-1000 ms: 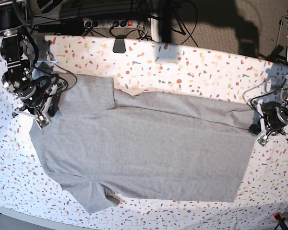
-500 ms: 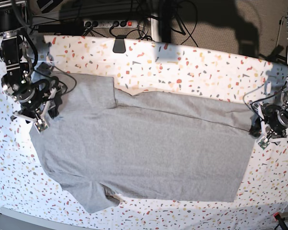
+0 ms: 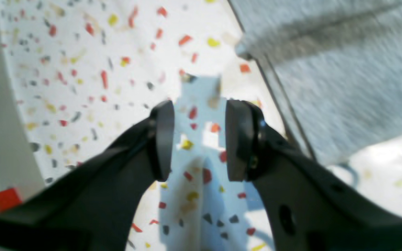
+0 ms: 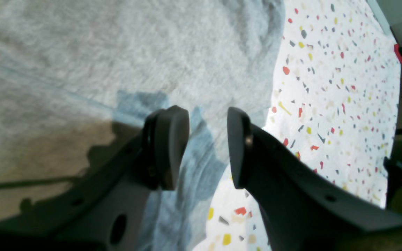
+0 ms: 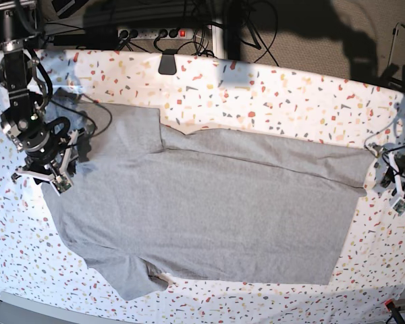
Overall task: Fold the T-shirt properly
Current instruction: 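Lower the shirt onto the table and open both grippers, then reach the right gripper down to the shirt's sleeve and shoulder area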
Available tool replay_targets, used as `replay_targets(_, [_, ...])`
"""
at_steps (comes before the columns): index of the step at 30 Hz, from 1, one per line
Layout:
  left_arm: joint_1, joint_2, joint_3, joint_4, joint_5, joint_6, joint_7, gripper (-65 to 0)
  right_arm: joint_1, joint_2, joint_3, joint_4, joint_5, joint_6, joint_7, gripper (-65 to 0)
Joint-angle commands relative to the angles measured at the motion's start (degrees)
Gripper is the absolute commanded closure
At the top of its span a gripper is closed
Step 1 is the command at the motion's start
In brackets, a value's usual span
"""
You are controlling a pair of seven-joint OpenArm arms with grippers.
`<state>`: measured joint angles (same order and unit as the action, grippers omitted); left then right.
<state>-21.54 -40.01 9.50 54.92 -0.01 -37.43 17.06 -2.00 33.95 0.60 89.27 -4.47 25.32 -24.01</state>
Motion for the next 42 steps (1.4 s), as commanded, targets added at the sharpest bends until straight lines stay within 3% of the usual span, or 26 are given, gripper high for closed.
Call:
replay_targets(1, [-0.7, -1.7, -0.4, 1.6, -0.7, 0.3, 0.0, -23.0, 0.0, 1.1, 0.5, 2.3, 0.1, -0.4, 0.4, -23.1])
replay_targets(12, [11.8, -1.9, -0.4, 22.0, 2.5, 0.4, 6.4, -23.0, -10.1, 1.1, 0.5, 14.9, 0.1, -0.4, -7.8, -23.1])
replay_targets(18, [19.6, -1.9, -0.4, 31.2, 7.5, 3.2, 7.0, -23.0, -16.4, 1.1, 0.5, 18.9, 0.0, -0.4, -9.5, -23.1])
replay_targets(25, [26.5, -1.9, -0.4, 32.5, 9.2, 6.8, 6.4, -23.0, -21.2, 1.1, 0.5, 20.5, -4.0, -0.5, -11.3, -23.1])
replay_targets(28, [28.3, -1.9, -0.4, 32.5, 10.2, 8.6, 3.7, -23.0, -22.1, 1.1, 0.5, 20.5, -5.9, -0.5, -12.0, -23.1])
replay_targets(31, [29.0, -1.9, -0.4, 32.5, 12.2, 8.8, 1.2, -23.0, -22.2, 1.1, 0.5, 20.5, -7.2, -0.5, -13.0, -23.1])
replay_targets(38, [29.1, -1.9, -0.4, 32.5, 12.2, 8.8, 1.3, -23.0, -22.2, 1.1, 0.5, 20.3, -7.6, -0.3, -11.9, -23.1])
replay_targets(42, [29.1, -1.9, -0.4, 32.5, 12.2, 8.8, 1.3, -23.0, -22.1, 1.1, 0.5, 19.3, -7.6, 1.8, -10.3, -23.1])
